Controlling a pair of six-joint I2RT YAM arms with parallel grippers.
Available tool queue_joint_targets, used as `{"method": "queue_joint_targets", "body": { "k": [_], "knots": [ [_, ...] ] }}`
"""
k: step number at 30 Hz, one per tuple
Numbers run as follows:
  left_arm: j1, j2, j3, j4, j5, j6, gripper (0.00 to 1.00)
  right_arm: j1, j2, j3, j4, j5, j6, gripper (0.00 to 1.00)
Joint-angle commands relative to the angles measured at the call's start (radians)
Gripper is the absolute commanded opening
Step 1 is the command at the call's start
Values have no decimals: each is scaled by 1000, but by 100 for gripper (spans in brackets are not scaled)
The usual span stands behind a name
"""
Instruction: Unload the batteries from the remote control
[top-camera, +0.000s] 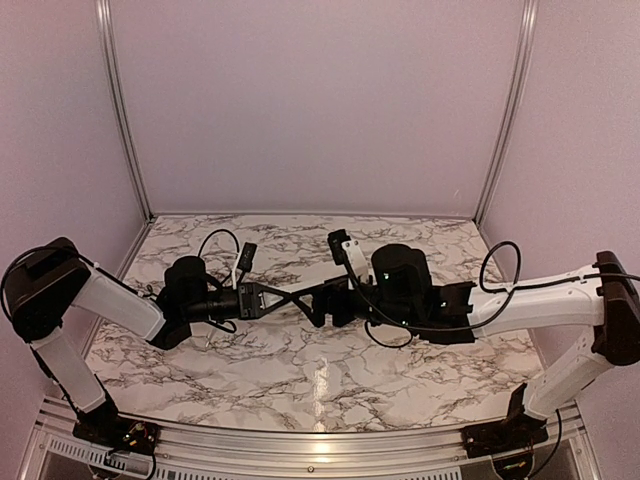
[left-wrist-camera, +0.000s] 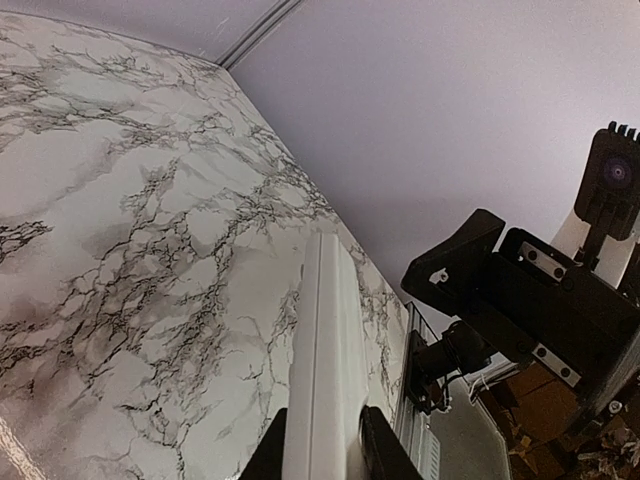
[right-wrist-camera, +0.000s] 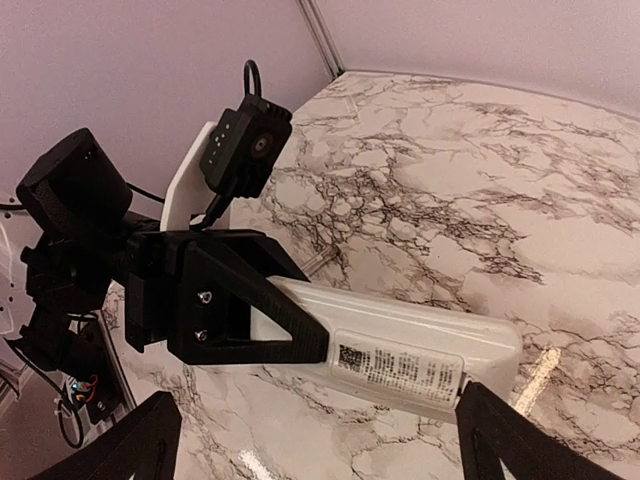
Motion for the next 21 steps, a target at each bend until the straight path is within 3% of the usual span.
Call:
{"method": "queue_joint_targets", "body": {
  "k": [1,21],
  "knots": [
    [-5,-21,23,4,-2,-7,0,-16,12,49,14,-26,14,94],
    [-7,-34,20,2,8,-5,0,-61,61,46,39,-49,47,93]
  ]
}}
